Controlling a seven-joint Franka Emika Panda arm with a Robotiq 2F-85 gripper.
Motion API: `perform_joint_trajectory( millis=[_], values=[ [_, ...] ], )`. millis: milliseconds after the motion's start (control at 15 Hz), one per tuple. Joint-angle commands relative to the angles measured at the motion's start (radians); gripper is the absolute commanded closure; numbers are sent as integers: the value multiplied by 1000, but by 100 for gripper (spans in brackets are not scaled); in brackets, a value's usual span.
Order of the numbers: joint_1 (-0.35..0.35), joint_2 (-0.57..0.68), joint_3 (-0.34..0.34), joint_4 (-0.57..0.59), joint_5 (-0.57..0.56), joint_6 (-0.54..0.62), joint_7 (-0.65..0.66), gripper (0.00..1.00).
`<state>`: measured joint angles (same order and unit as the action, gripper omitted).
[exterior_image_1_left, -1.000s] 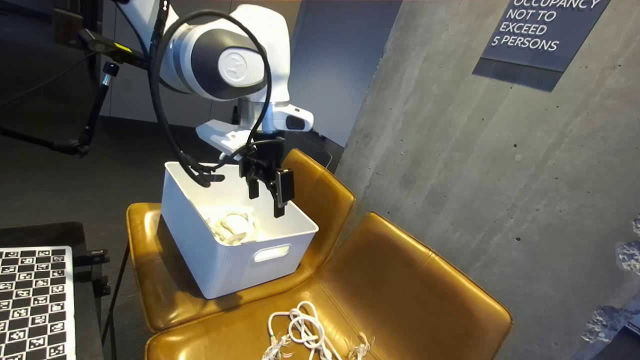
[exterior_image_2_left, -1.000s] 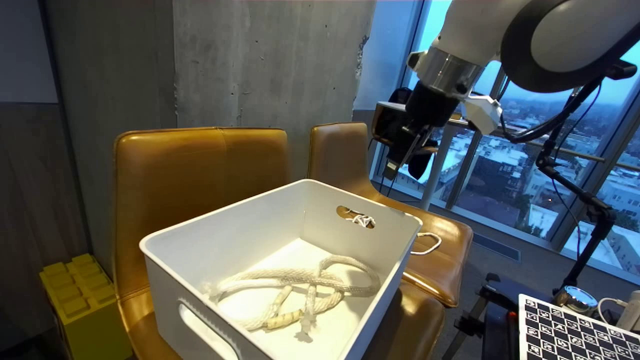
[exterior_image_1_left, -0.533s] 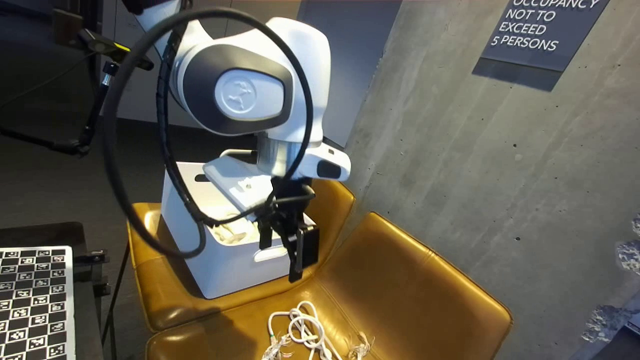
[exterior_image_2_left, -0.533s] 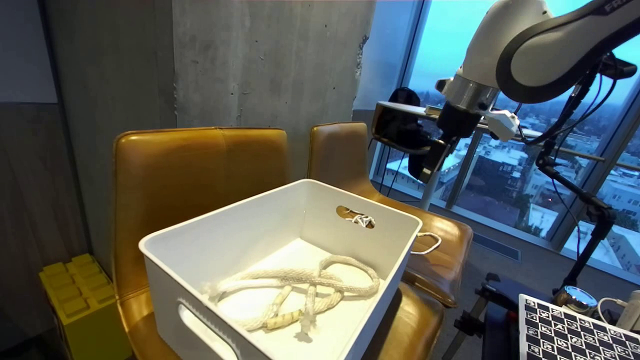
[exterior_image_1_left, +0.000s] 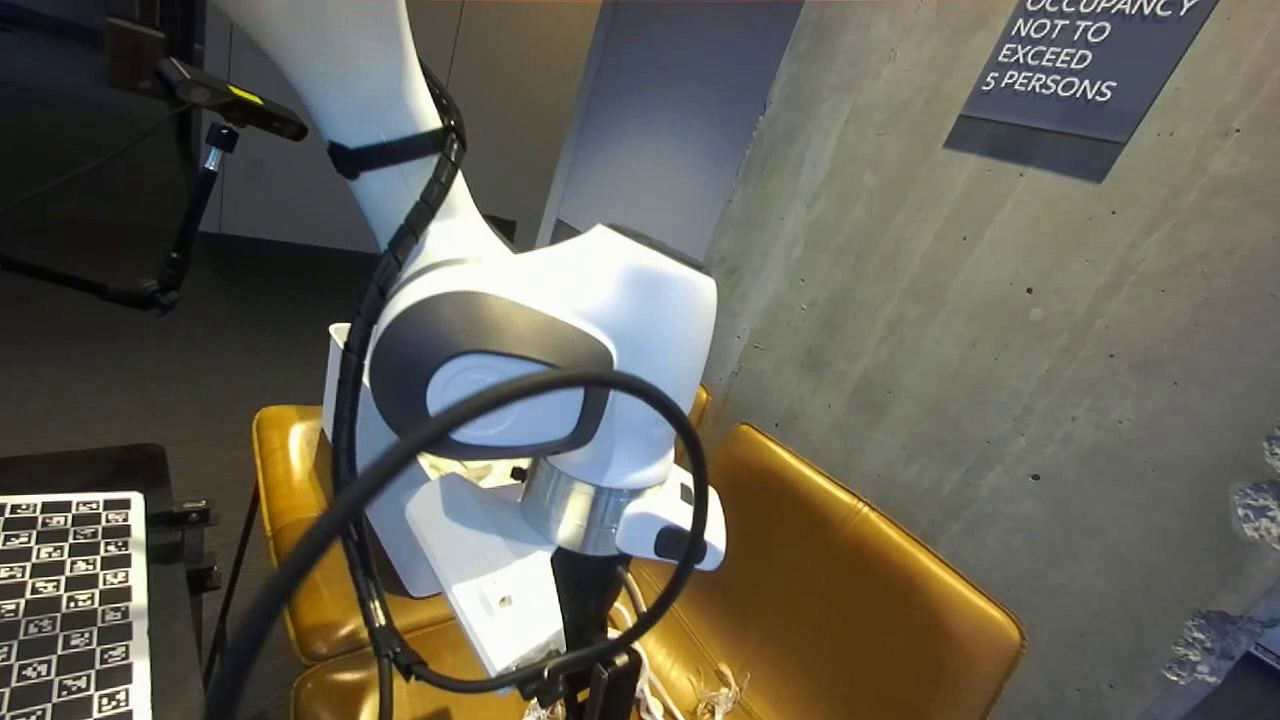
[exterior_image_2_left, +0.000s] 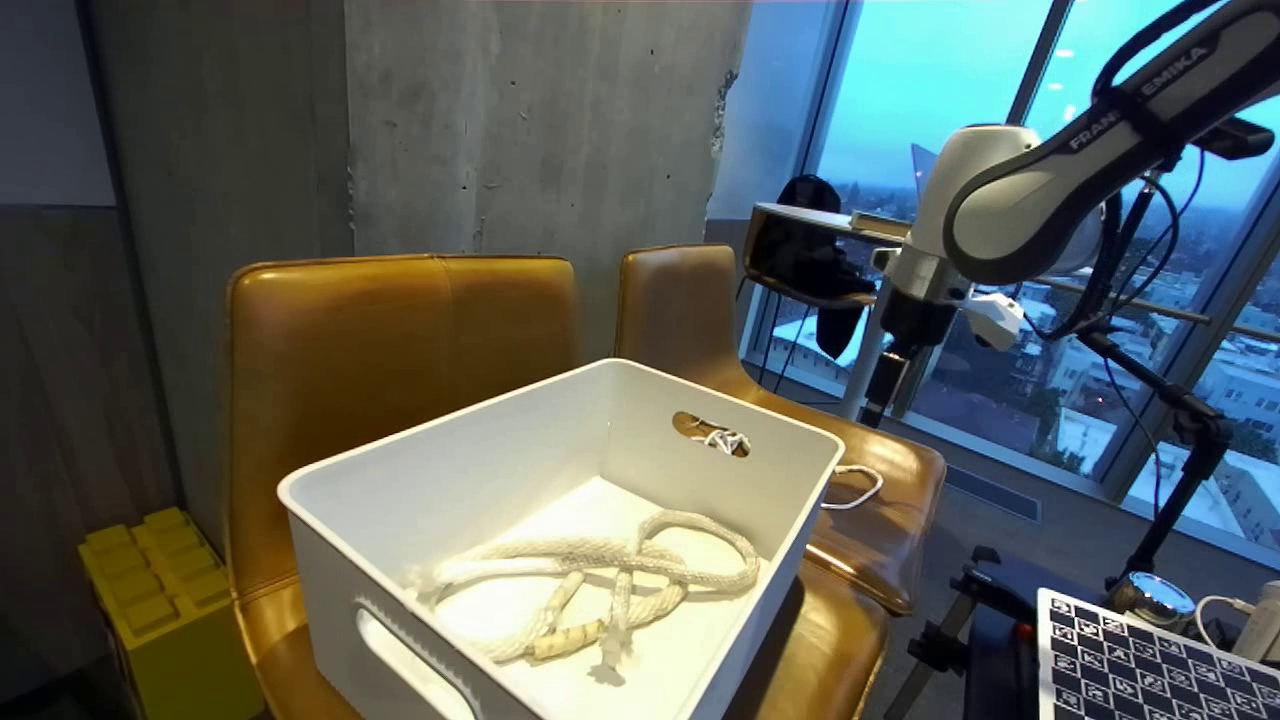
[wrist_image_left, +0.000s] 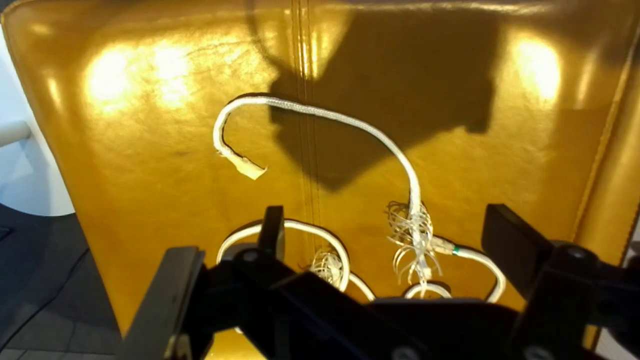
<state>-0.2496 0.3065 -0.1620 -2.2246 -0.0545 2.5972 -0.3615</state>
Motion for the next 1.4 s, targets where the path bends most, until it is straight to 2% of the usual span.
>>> perform_joint_trajectory(
  millis=[0,333,600,800,1067,1133,1200,1333],
  values=[
    [-33,84,30,54,1,33,-87,0],
    [-36,185,49,45,-48,103,-148,0],
    [-25,316,32,135,-131,142,-133,0],
    [-30,400,31,226,-161,124,-125,0],
    [-27,488,15,262,-189,133,-108,0],
    [-26,503,10,264,-193,133,-105,6],
    [-24,515,3,272,-201,136,-101,28],
    [-18,523,-11,279,-212,139,-90,30]
  ],
)
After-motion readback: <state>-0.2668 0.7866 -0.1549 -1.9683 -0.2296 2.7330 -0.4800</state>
